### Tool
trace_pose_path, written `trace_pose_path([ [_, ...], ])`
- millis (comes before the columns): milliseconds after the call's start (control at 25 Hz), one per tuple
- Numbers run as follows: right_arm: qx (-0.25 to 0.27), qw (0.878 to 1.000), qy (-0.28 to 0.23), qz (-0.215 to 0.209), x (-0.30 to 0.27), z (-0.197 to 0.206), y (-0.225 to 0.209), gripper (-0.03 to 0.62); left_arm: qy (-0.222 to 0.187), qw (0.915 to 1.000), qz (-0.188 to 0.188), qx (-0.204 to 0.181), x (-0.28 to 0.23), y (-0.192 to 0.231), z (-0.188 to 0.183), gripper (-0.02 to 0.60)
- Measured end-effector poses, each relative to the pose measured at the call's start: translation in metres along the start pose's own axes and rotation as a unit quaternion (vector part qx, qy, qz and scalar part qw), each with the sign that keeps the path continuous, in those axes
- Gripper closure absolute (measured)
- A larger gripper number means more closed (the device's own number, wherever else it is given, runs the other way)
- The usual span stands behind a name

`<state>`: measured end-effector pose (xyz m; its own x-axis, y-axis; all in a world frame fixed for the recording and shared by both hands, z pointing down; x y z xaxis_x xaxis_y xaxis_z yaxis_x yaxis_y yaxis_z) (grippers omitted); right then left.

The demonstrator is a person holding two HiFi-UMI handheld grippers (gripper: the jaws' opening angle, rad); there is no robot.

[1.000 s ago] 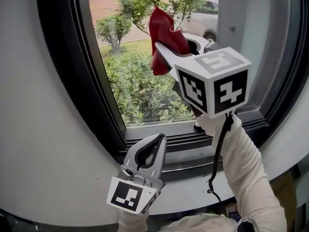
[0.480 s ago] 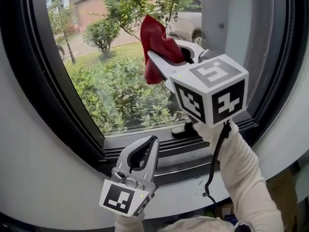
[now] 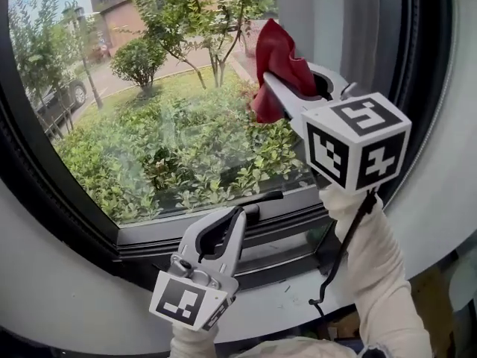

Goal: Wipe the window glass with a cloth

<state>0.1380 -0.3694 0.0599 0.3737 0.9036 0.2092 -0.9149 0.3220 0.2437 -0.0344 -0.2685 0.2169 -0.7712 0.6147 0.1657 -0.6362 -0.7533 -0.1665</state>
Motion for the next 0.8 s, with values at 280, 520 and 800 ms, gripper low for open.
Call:
trace_pose_path([
  [280,0.02,0.999,0.012,0.035,0.015,0.023,-0.051,0.464,0.008,0.9997,0.02,-0.007,-0.04,-0.023,0.009,0.581],
  [520,0.019,0.995,0.021,0.093,0.033,0.034,-0.094,0.463,0.012,0.9996,0.024,0.001,-0.048,-0.031,0.007,0.581],
  [800,0.035,0.991,0.027,0.123,0.039,0.06,-0.08,0.464,0.013,0.9995,0.031,-0.002,-0.037,-0.025,0.009,0.581],
])
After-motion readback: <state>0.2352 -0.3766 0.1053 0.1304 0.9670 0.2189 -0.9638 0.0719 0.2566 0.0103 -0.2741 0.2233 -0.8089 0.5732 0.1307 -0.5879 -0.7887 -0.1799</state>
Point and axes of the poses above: the fingertips, and each gripper's own axes: x backward along the fingers, y to its left, z out of its underside, the point moved 8 cm from there along x, backward along the fingers, and after that the axes turned 7 degrees about z, right-handed, at the moved point
